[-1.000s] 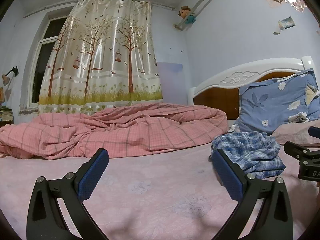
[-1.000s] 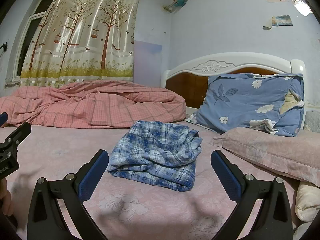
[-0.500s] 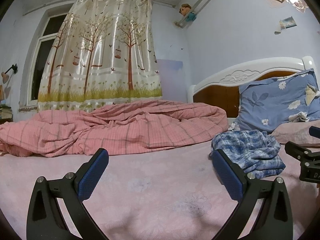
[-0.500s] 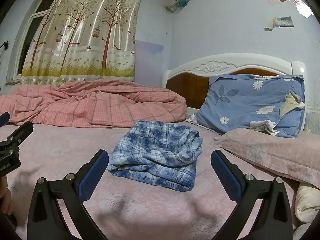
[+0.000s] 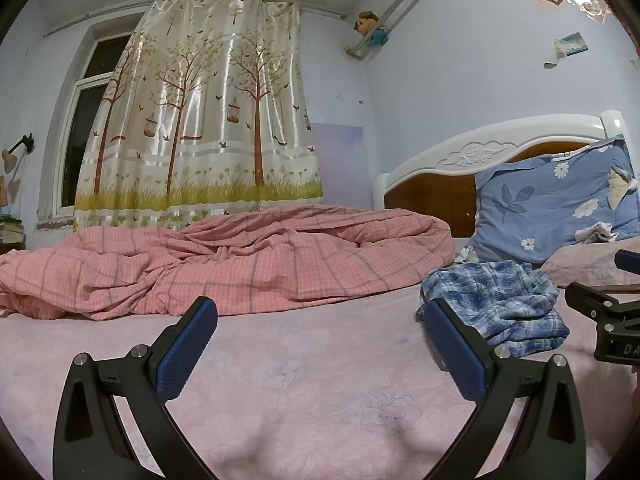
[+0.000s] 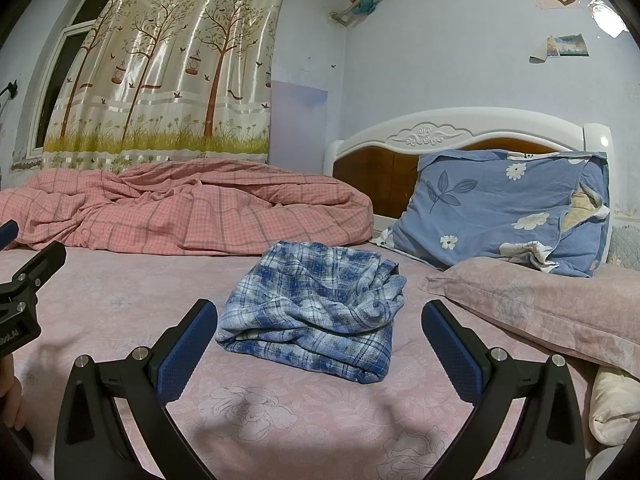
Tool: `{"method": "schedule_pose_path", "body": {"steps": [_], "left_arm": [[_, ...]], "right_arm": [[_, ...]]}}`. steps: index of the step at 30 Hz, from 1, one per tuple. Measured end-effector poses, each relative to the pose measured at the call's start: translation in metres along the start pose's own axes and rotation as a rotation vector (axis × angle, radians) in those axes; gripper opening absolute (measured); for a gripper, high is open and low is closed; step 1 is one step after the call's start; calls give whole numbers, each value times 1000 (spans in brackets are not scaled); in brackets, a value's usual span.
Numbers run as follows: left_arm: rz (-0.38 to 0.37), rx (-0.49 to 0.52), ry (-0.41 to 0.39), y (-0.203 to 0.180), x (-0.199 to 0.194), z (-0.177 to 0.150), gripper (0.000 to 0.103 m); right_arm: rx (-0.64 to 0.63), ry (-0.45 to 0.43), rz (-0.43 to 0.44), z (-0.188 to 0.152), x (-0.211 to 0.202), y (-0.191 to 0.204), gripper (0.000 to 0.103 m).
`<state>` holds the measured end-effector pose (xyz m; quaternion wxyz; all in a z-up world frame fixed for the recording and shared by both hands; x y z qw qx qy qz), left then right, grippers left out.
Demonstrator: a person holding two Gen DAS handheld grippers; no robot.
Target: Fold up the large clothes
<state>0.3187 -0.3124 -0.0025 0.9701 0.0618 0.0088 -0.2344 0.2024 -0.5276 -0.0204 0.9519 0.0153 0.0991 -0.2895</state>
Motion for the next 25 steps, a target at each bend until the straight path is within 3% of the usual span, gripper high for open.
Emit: {"method": "schedule_pose_path", "body": {"steps": [25], "left_arm": [[-18,4,18,-11,4,1,103]], "right_arm": [[4,10,13,0,3,-2,103]]}}
Point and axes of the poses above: each gripper's, at about its wrist camera, not at the fingertips, and x roughly the way its jaws point, y to its left, z to its top, the point moved 8 cm from there along x, roughly the way its jaws point, and after that the axes turned 2 degrees about x, right-handed, at the moved point
